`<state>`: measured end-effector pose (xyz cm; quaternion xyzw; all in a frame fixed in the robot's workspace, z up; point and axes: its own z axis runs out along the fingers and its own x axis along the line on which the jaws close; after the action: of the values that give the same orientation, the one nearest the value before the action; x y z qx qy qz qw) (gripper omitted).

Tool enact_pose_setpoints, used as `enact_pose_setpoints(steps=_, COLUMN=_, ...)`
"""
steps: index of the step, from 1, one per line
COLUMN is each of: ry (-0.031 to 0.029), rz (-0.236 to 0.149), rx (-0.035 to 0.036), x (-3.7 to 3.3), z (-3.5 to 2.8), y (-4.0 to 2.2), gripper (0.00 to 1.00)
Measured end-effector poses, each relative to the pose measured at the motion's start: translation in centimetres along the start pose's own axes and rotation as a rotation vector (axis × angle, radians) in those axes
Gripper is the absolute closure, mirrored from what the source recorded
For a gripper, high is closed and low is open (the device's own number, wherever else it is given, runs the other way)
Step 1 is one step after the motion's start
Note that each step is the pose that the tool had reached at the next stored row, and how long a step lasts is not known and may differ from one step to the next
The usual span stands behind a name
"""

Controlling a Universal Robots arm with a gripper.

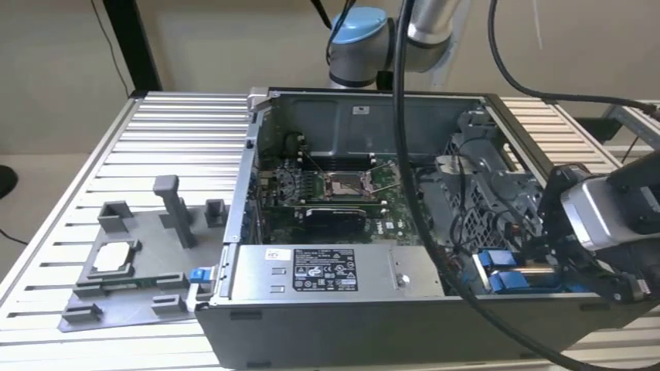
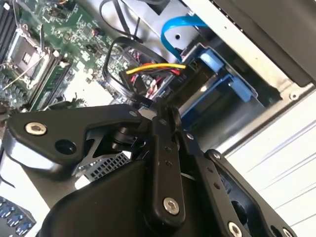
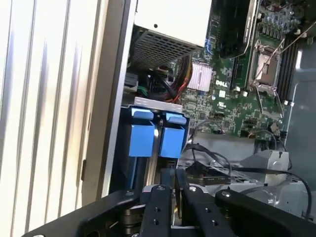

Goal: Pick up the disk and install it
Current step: 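Insert the second disk wire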

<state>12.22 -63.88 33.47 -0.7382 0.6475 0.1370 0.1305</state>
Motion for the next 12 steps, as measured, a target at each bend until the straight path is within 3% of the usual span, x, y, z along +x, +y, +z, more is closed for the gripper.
enact_pose_setpoints(steps=4, ry=0.0236, rz=-0.005, rx=0.0163, x=-0.62, z=0.04, y=-0.09, gripper=1.0)
enact_pose_setpoints(steps=7, ry=0.0419, rz=-0.004, rx=0.0198, x=-0.74, z=-0.2, y=-0.09, gripper=1.0)
enact_pose_setpoints(steps=12, ry=0.0541, rz=0.001, rx=0.0204, x=-1.11, z=-1.07, y=-0.09, gripper=1.0)
